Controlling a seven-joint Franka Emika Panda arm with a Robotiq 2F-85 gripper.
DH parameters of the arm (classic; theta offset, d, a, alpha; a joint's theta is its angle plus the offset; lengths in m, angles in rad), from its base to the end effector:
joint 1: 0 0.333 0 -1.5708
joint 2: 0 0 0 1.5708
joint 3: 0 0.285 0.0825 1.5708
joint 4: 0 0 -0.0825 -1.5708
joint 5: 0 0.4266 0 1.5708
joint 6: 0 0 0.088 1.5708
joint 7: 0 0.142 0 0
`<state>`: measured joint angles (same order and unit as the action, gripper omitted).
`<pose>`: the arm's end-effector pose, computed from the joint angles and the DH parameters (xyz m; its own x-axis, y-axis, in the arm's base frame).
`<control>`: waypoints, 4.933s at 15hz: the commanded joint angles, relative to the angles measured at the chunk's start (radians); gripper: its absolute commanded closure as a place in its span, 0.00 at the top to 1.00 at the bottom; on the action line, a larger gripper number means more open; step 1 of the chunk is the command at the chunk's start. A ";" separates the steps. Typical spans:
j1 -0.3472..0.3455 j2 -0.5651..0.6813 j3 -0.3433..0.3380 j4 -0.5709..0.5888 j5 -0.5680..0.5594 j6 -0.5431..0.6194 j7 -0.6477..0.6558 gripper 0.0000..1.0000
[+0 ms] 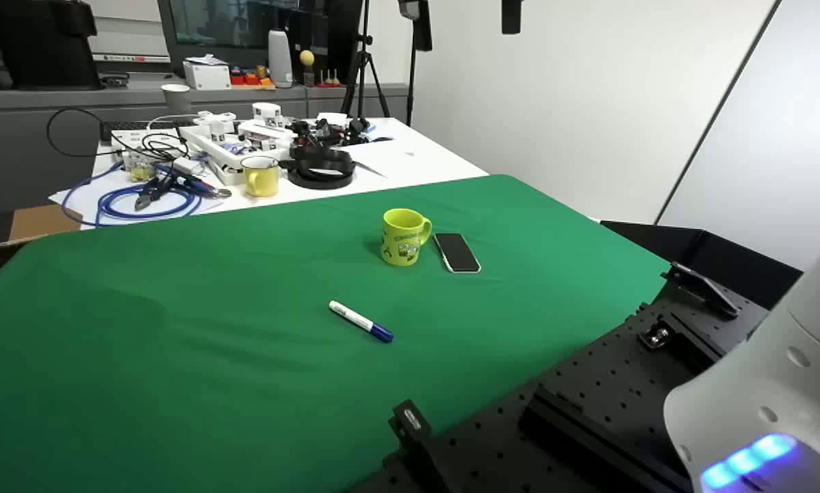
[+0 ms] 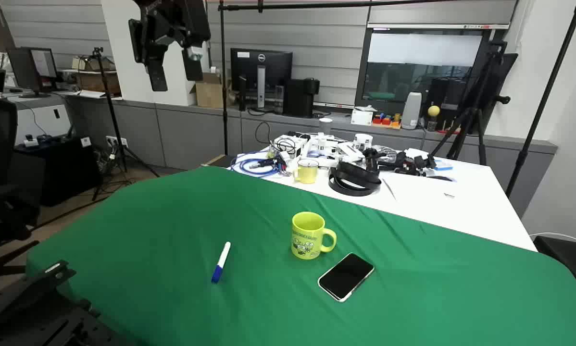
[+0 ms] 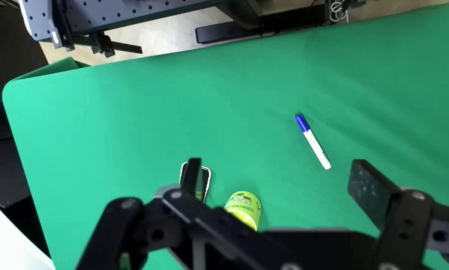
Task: Put the marker inside the cup
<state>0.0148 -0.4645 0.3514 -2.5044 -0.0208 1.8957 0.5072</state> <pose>0.4077 0.1395 0.3419 0.9805 -0.1864 -0.0625 -0.1674 -0.9583 0.2318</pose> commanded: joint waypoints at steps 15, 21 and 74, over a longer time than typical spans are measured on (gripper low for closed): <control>0.024 0.168 -0.081 0.015 -0.038 0.195 -0.125 1.00; 0.068 0.510 -0.158 0.064 -0.010 0.555 -0.429 1.00; 0.307 1.273 -0.353 0.358 -0.134 1.088 -0.469 1.00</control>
<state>0.3183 0.7779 -0.0026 -2.1779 -0.1762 2.9790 0.0189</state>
